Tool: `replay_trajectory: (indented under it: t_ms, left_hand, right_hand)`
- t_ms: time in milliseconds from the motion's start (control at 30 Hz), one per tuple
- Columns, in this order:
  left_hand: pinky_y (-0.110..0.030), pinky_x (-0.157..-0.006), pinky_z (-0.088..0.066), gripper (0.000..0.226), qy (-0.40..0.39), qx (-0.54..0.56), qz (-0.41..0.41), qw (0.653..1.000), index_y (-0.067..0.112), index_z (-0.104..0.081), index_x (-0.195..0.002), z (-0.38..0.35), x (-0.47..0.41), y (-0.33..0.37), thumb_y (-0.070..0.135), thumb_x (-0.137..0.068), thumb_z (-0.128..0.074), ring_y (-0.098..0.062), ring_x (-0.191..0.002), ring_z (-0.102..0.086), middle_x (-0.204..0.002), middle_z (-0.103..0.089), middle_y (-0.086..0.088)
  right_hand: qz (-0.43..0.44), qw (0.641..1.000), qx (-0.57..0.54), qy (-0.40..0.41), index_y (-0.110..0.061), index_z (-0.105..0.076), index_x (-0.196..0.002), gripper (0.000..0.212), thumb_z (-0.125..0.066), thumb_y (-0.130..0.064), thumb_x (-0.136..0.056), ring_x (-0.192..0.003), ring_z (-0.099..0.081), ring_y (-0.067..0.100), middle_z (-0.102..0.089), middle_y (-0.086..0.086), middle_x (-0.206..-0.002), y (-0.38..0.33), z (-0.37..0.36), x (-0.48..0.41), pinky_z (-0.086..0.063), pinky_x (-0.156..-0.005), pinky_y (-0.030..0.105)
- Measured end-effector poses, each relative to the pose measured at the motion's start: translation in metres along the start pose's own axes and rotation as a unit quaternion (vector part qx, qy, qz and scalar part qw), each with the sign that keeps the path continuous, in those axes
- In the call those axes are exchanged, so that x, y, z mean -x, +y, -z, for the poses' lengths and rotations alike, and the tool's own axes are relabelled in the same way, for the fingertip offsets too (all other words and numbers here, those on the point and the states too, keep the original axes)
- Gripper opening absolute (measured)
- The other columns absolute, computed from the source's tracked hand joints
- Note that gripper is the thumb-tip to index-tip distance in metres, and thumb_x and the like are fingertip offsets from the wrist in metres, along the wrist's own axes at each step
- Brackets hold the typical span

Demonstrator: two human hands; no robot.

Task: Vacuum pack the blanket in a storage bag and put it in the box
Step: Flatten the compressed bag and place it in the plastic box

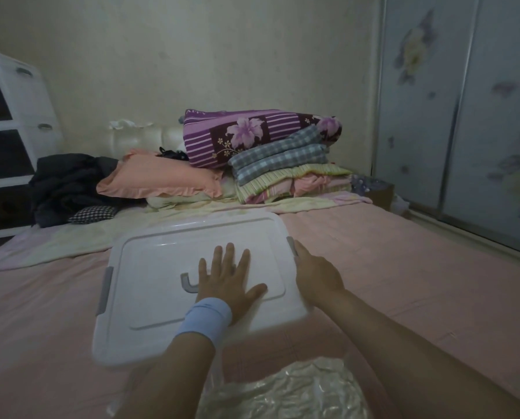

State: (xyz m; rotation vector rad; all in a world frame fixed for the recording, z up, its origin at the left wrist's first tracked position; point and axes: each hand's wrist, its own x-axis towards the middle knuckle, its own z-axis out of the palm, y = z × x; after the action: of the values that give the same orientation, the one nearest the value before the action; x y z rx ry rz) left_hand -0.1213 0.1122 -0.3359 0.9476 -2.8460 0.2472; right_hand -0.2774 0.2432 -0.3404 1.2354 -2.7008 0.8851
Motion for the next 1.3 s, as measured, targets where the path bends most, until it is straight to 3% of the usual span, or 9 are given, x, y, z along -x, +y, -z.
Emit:
replay_trajectory:
  t_ms: [167,333,433,533,600,733,933,1133,1300]
  left_hand:
    - [-0.057,-0.116,0.011,0.085,-0.005,0.002,0.004,1.000,0.032,0.018,-0.152,0.000,0.005,0.001,0.076,-0.088,-0.017,-0.028,-0.144,0.030,-0.156,0.032,-0.002]
    - [-0.055,-0.116,0.012,0.083,-0.015,0.013,0.010,1.000,0.033,0.017,-0.152,0.003,0.007,0.004,0.074,-0.089,-0.019,-0.027,-0.144,0.029,-0.157,0.032,-0.002]
    - [-0.052,-0.118,0.010,0.078,-0.024,0.023,0.011,0.999,0.032,0.012,-0.153,0.013,0.005,0.003,0.069,-0.093,-0.021,-0.025,-0.146,0.024,-0.158,0.028,0.000]
    - [-0.045,-0.121,0.004,0.070,-0.020,0.034,-0.021,0.999,0.030,0.004,-0.155,0.022,0.009,-0.010,0.054,-0.099,-0.029,-0.020,-0.149,0.016,-0.161,0.019,0.002]
    - [-0.041,-0.121,0.001,0.069,-0.010,0.049,-0.044,0.998,0.027,-0.001,-0.156,0.025,0.017,-0.024,0.047,-0.099,-0.035,-0.017,-0.149,0.011,-0.163,0.012,0.003]
    - [-0.049,-0.120,0.005,0.075,-0.002,0.028,0.016,0.999,0.034,0.003,-0.154,0.015,0.041,-0.056,0.065,-0.094,-0.029,-0.022,-0.149,0.016,-0.161,0.018,0.003]
    - [-0.047,-0.121,0.000,0.061,0.010,0.083,0.087,0.993,0.026,0.008,-0.155,0.004,0.073,-0.093,0.045,-0.103,-0.016,-0.020,-0.150,0.008,-0.163,0.011,-0.002]
    - [-0.033,-0.117,-0.026,0.053,0.072,0.158,0.029,0.984,0.022,-0.031,-0.151,0.007,0.089,-0.124,0.019,-0.098,-0.039,-0.018,-0.143,-0.030,-0.157,-0.030,-0.001]
    - [-0.032,-0.099,-0.041,0.029,0.222,0.216,0.090,0.947,0.015,-0.062,-0.117,0.012,0.101,-0.149,0.008,-0.092,-0.049,-0.023,-0.116,-0.051,-0.120,-0.058,-0.004]
  right_hand:
    - [-0.058,0.998,0.005,-0.018,-0.016,-0.054,-0.125,0.030,-0.045,-0.020,-0.096,-0.092,-0.062,0.028,-0.067,0.010,-0.115,0.018,0.003,-0.003,-0.054,-0.081,0.038]
    - [0.087,0.989,0.080,0.090,-0.018,-0.030,-0.153,0.052,-0.037,-0.023,-0.102,-0.131,-0.041,0.030,-0.038,0.009,-0.153,-0.006,0.007,0.013,-0.042,-0.100,0.042]
    - [0.130,0.988,0.080,-0.023,-0.029,-0.001,-0.160,0.068,-0.028,-0.054,-0.103,-0.154,0.003,0.032,0.006,0.008,-0.168,-0.026,-0.004,0.021,-0.017,-0.122,0.052]
    - [0.122,0.980,0.133,-0.090,-0.037,0.015,-0.157,0.077,-0.023,-0.068,-0.098,-0.149,0.030,0.033,0.031,0.003,-0.163,-0.024,-0.013,0.026,-0.012,-0.120,0.062]
    - [0.122,0.977,0.150,-0.088,-0.037,0.017,-0.157,0.078,-0.022,-0.070,-0.097,-0.148,0.032,0.033,0.033,0.003,-0.162,-0.025,-0.014,0.028,-0.011,-0.119,0.066]
    - [0.119,0.965,0.226,-0.050,-0.027,0.012,-0.159,0.075,-0.020,-0.058,-0.099,-0.147,0.031,0.035,0.029,0.014,-0.162,-0.048,-0.013,0.027,0.017,-0.112,0.069]
    - [0.262,0.944,0.184,-0.078,-0.019,0.005,-0.161,0.070,-0.032,-0.028,-0.101,-0.150,0.027,0.025,0.027,0.009,-0.164,-0.136,-0.038,0.040,0.013,-0.120,0.056]
    - [0.277,0.939,0.178,-0.099,-0.014,0.000,-0.161,0.065,-0.028,-0.026,-0.103,-0.154,0.015,0.025,0.016,0.007,-0.167,-0.197,-0.071,0.034,0.004,-0.121,0.057]
    - [0.297,0.938,0.157,-0.088,-0.022,-0.001,-0.161,0.089,0.012,-0.052,-0.078,-0.155,0.011,0.026,0.010,0.008,-0.168,-0.196,-0.100,0.042,0.004,-0.121,0.059]
